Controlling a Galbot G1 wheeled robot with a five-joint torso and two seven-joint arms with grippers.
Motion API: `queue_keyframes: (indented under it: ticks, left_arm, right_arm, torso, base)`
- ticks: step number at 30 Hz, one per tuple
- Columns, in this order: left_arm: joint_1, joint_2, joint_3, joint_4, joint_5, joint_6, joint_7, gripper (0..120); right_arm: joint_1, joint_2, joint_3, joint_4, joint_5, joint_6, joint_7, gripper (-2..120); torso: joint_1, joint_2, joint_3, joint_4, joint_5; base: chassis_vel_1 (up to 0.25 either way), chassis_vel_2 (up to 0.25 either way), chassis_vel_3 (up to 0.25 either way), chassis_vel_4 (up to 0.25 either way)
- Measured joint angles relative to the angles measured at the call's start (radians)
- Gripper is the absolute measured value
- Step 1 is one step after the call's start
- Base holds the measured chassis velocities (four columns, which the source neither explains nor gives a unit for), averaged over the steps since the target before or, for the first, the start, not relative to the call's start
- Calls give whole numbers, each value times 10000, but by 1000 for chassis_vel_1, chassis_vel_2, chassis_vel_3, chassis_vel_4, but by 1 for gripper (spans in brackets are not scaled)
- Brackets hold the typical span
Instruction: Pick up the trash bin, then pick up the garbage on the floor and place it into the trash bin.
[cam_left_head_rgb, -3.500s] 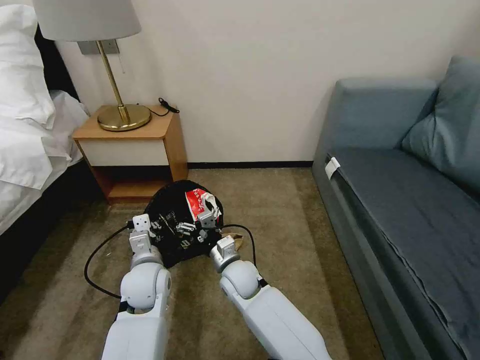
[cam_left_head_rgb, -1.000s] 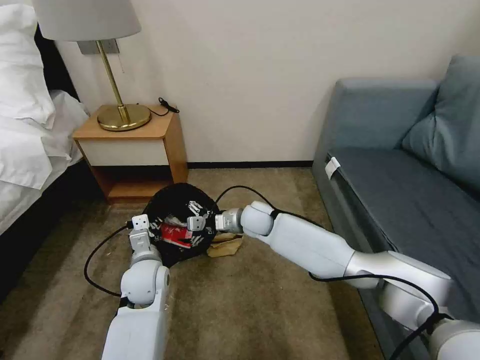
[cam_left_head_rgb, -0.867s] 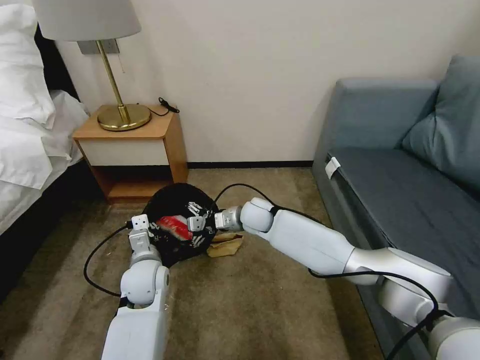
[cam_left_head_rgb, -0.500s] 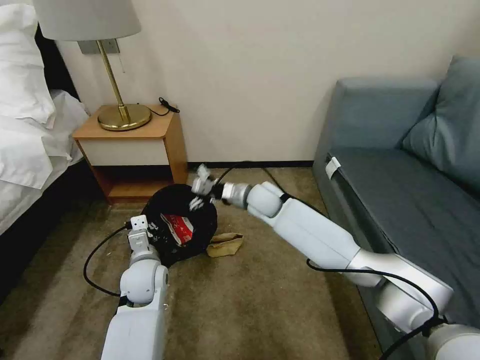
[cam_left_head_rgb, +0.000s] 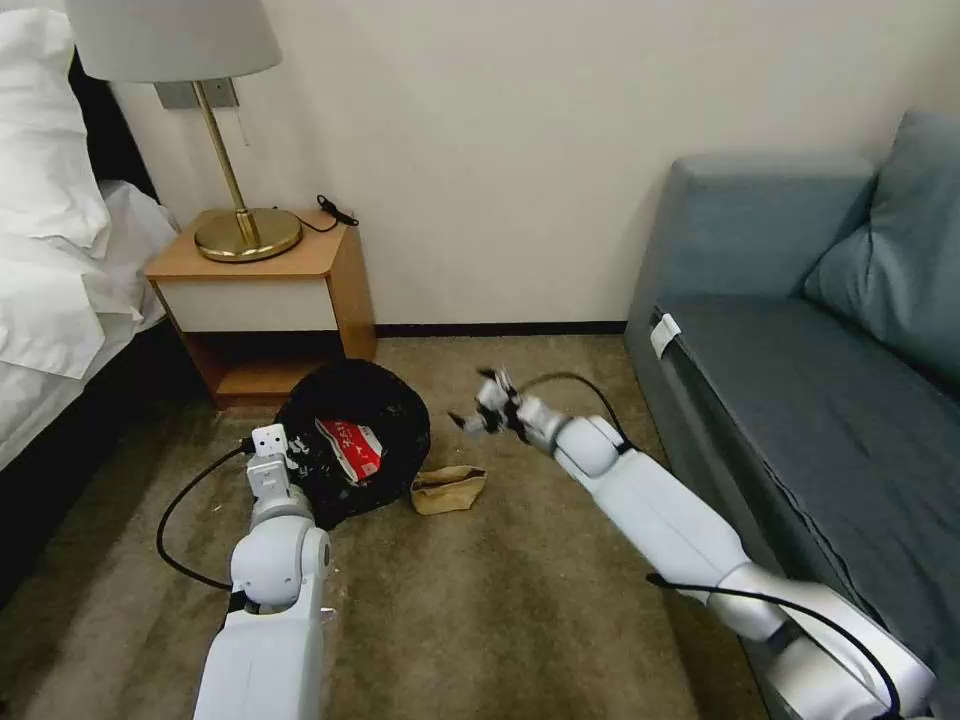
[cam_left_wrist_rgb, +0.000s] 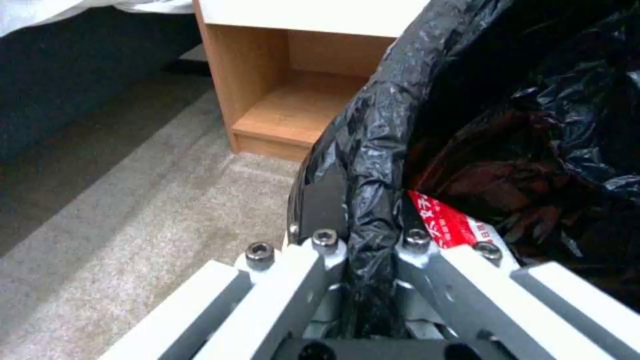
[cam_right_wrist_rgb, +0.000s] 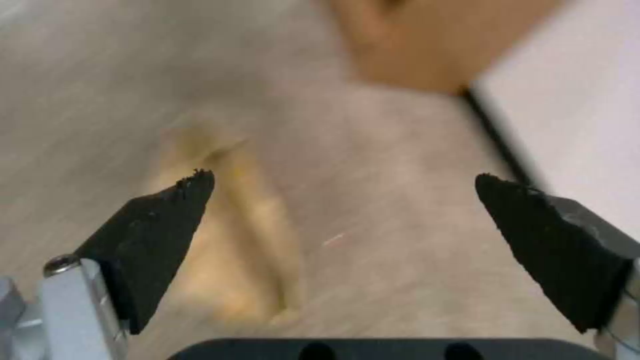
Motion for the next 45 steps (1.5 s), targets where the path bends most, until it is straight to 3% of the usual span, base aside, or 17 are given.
queue_keyframes:
  ticks: [3, 10, 16, 21, 30, 37, 45]
  left_arm:
    - [38, 1, 37, -15, -5, -11, 2, 1]
    - [129, -18, 45, -16, -8, -45, 0, 1]
    - [281, -41, 53, -80, 1, -58, -3, 1]
    - [364, -77, 31, -194, 29, -61, -15, 1]
    - [529, -132, 67, -272, 98, -99, -25, 1]
    - [576, -258, 126, -254, 221, -174, -34, 1]
    - [666, -331, 110, -447, 298, -168, -33, 1]
  right_arm:
    - [-155, 99, 156, -99, -606, 250, -901, 100]
    - [-39, 543, 220, -751, -1771, 777, -1565, 100]
    - [318, 984, 102, -1722, -2713, 910, -716, 100]
    - [339, 1304, -307, -2813, -2733, 909, 1177, 100]
    - [418, 1724, -281, -3725, -2656, 841, 1996, 100]
    - [633, 2273, -295, -4438, -2765, 644, 3214, 100]
    - [794, 2793, 147, -4988, -3484, 430, 3194, 100]
  torso:
    - [0, 1, 0, 0, -2]
    - [0, 1, -1, 3, -1]
    - [0, 1, -1, 3, -3]
    - [0, 1, -1, 2, -3]
    - [0, 1, 0, 2, -2]
    - [0, 0, -1, 2, -3]
    - [0, 1, 0, 2, -3]
  base:
    - [0, 0, 0, 0]
    - [0, 0, 0, 0]
    - [0, 0, 0, 0]
    - [0, 0, 0, 0]
    - [0, 0, 0, 0]
    - [0, 0, 0, 0]
    - [0, 0, 0, 0]
